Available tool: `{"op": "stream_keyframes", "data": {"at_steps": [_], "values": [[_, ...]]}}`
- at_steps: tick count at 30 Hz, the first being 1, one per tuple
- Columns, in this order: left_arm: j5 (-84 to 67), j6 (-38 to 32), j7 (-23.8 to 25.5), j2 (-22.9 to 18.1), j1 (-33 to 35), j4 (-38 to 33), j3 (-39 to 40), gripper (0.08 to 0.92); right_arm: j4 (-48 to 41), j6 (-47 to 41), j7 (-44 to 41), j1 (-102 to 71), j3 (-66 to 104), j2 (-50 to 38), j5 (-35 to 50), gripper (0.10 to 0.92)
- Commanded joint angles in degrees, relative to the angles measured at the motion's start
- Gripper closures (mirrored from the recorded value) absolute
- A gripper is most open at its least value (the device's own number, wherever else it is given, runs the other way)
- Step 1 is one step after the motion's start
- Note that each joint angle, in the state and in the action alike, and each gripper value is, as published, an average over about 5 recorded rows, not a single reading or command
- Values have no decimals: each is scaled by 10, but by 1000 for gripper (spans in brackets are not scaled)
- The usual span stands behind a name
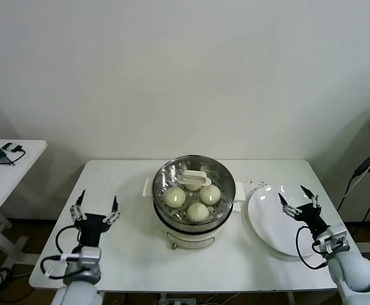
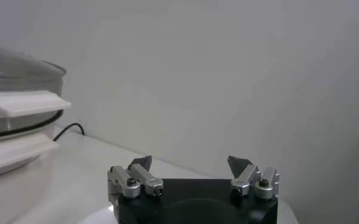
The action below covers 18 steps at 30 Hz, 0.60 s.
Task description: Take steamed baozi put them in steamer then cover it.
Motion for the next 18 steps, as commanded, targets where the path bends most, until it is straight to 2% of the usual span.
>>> {"op": "stream_keyframes", "data": {"at_steps": [1,18], "values": [[-163,-222,-19,-47,78,71,-81,177,40,10,-10,-47,20,26,25,203],[-140,-226,-6,-54,60,95,-70,177,40,23,-13,-62,37,38,27,203]]}}
